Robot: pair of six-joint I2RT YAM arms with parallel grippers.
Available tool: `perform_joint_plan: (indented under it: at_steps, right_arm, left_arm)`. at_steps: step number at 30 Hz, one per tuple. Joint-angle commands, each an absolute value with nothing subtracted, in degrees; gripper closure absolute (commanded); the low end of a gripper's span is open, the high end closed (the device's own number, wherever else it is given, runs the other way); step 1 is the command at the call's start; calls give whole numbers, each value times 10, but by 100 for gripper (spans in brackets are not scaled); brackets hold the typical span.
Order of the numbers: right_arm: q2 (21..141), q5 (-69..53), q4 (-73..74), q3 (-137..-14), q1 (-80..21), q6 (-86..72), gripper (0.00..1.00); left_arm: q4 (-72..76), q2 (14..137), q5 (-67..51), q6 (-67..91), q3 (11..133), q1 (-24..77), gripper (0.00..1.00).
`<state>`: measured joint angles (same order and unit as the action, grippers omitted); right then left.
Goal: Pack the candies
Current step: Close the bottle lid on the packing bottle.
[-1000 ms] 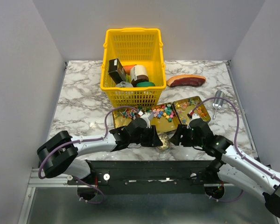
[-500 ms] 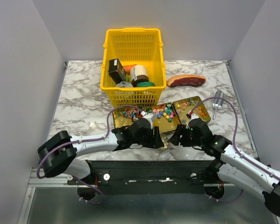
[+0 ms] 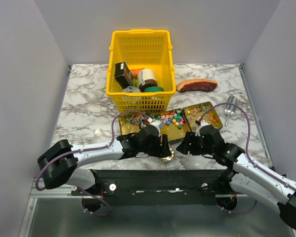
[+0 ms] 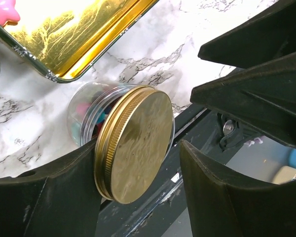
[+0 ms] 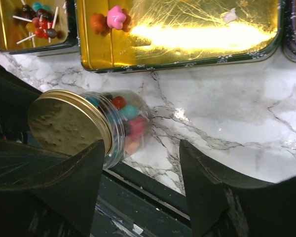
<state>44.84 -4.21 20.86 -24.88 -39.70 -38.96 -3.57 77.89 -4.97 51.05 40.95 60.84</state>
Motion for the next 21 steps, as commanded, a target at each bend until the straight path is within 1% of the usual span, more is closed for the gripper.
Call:
perform_joint_plan:
  at_steps: [1,11,21]
  right_arm:
    - [438,-73,177,-236,-400,-376,31]
    - [428,-73,176,-229,-399,-377,31]
    - [432,-88,167,-227,-400,-372,31]
  left_arm:
    - [-70,759,-26,507,424,612,28]
    - [-148,749,18,512,449,613,28]
    - [-163,746,34,512,441,617,29]
